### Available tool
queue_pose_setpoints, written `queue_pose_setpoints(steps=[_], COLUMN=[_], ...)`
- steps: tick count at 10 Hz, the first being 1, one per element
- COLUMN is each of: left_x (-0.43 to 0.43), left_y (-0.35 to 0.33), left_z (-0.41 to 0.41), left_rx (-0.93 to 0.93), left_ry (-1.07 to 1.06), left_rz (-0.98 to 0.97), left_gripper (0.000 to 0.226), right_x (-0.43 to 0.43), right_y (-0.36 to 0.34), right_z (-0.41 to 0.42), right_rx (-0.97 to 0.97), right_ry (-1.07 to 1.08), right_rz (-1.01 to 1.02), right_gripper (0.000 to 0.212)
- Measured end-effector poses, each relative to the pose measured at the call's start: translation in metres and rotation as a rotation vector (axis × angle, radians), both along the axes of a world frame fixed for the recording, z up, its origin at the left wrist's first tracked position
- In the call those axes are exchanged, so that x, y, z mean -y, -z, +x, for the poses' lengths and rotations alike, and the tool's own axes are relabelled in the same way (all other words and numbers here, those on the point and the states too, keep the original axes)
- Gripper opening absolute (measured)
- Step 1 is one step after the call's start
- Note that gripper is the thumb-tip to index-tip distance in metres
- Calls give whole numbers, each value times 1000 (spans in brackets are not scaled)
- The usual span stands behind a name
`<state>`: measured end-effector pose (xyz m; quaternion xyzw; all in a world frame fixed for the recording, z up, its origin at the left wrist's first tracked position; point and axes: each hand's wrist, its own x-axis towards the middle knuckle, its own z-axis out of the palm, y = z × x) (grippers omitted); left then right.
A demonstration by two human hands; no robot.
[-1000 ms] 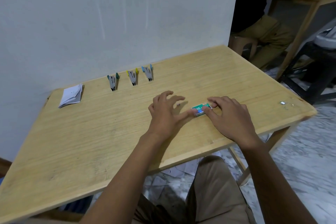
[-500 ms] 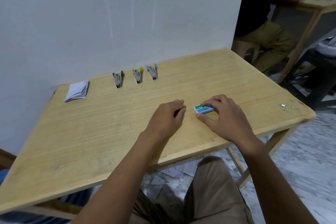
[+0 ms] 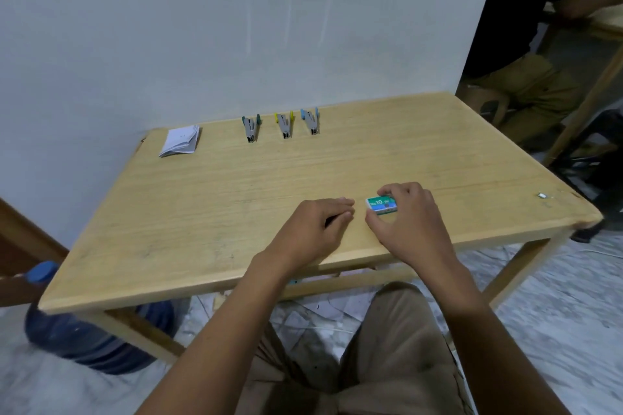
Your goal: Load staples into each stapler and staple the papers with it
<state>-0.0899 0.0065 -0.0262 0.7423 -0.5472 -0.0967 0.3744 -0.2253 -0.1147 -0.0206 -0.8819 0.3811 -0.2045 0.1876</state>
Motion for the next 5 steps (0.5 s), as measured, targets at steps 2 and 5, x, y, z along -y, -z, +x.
queue_pose_setpoints(steps=[2,5], left_x=[-21,-28], left_y=[1,-5], left_z=[-10,-16], left_rx=[16,-22], left_ry=[-3,-21], left_rz=[-22,-36], left_gripper=[25,26], right_x=[-16,-19], right_y=[4,-3], right_z=[-5,-9], right_rx=[8,3], right_ry=[-35,-59], right_rz=[-16,70], right_gripper=[45,50])
